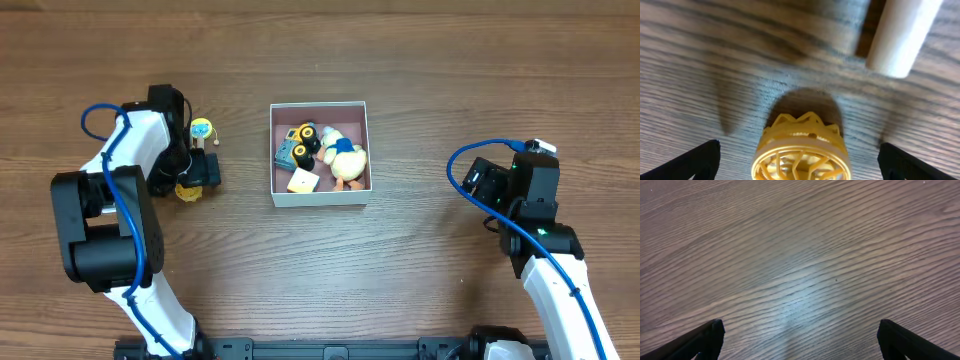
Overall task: Pack container
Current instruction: 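Reach the left gripper to the round yellow toy and grasp it, then lift the round yellow toy with the left gripper into the box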
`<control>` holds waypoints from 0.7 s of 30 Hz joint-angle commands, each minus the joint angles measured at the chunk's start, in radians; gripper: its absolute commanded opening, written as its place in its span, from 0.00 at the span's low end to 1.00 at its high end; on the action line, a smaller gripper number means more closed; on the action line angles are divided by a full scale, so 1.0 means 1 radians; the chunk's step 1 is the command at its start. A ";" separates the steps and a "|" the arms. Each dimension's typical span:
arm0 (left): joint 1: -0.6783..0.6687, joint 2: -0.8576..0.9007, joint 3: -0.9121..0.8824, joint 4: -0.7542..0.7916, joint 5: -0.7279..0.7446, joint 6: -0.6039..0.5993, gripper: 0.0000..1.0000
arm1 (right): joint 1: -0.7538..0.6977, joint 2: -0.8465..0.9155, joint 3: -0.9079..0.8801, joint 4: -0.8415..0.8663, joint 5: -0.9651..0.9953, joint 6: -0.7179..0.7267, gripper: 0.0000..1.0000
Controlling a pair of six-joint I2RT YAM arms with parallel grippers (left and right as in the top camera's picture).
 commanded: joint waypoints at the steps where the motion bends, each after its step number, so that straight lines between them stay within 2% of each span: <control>1: -0.002 0.012 -0.017 0.009 -0.012 -0.012 1.00 | -0.004 -0.001 0.009 0.007 -0.002 0.000 1.00; 11: -0.002 0.012 -0.018 0.016 0.010 -0.005 1.00 | -0.004 -0.001 0.009 0.007 -0.002 0.000 1.00; 13: -0.002 0.012 -0.019 0.015 0.010 -0.002 0.94 | -0.004 -0.001 0.009 0.007 -0.002 0.000 1.00; 15: -0.002 0.012 -0.019 0.015 0.010 -0.002 0.82 | -0.004 -0.001 0.009 0.007 -0.002 0.000 1.00; 17: -0.002 0.012 -0.019 0.015 0.010 -0.001 0.77 | -0.004 -0.001 0.009 0.007 -0.002 0.000 1.00; 21: -0.002 0.012 -0.019 0.015 0.010 -0.001 0.59 | -0.004 -0.001 0.009 0.007 -0.002 0.000 1.00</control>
